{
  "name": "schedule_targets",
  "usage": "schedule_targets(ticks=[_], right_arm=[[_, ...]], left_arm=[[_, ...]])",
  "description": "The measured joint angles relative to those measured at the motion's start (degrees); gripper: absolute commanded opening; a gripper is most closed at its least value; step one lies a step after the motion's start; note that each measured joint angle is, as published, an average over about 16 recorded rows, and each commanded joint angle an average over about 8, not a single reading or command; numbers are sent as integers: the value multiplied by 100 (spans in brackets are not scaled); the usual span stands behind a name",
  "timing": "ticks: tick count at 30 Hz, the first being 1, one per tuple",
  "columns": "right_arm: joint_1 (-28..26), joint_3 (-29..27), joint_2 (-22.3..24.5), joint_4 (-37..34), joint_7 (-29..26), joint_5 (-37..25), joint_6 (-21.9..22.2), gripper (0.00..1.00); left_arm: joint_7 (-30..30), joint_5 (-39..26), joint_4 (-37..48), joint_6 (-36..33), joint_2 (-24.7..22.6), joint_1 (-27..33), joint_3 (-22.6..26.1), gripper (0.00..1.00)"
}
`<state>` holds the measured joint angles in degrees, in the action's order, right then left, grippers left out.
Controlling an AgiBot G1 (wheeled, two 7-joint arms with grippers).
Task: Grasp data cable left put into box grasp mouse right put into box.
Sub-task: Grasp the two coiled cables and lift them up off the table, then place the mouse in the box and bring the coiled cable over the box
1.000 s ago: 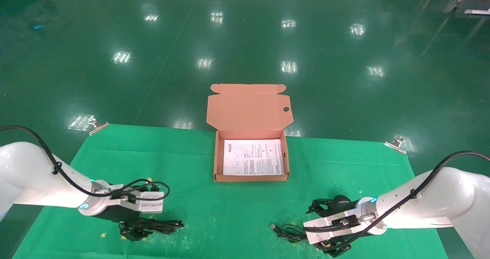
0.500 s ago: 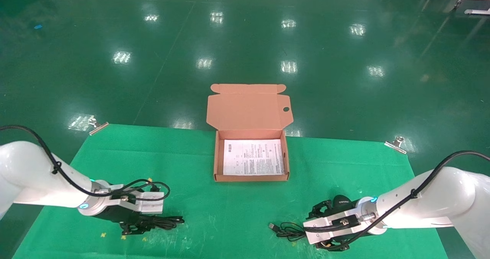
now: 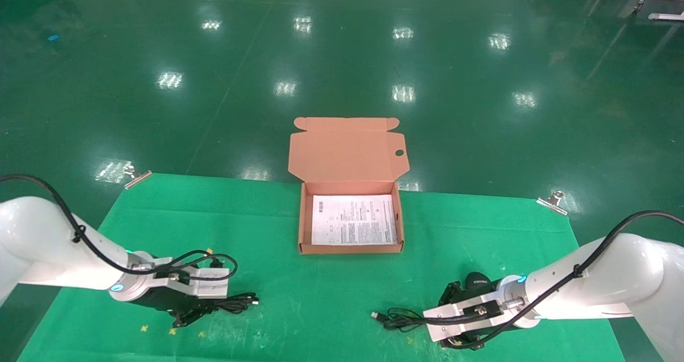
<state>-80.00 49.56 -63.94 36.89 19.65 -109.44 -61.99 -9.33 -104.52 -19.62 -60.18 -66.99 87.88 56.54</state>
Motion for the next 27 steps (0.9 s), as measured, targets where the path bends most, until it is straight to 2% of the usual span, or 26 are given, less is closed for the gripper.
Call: schedule_targets(ticks=[8,14,21,27], right_arm=[[-34,-43,54,19,-30,49,-11,0],[-259,-287,362,255,-241,277,-9,0],[-835,-760,718,733,-608,632,221,0],[-1468,-1126,536,835,-662,937,587,0]], left_arm=[[-21,-34,-34,-3,27,6,21,0],[-52,-121,-383,-5,250,90,45,0],[198,-250,-1572,95,819,304,-28,0],[741,-366,-2898,327,1271,534,-204,0]])
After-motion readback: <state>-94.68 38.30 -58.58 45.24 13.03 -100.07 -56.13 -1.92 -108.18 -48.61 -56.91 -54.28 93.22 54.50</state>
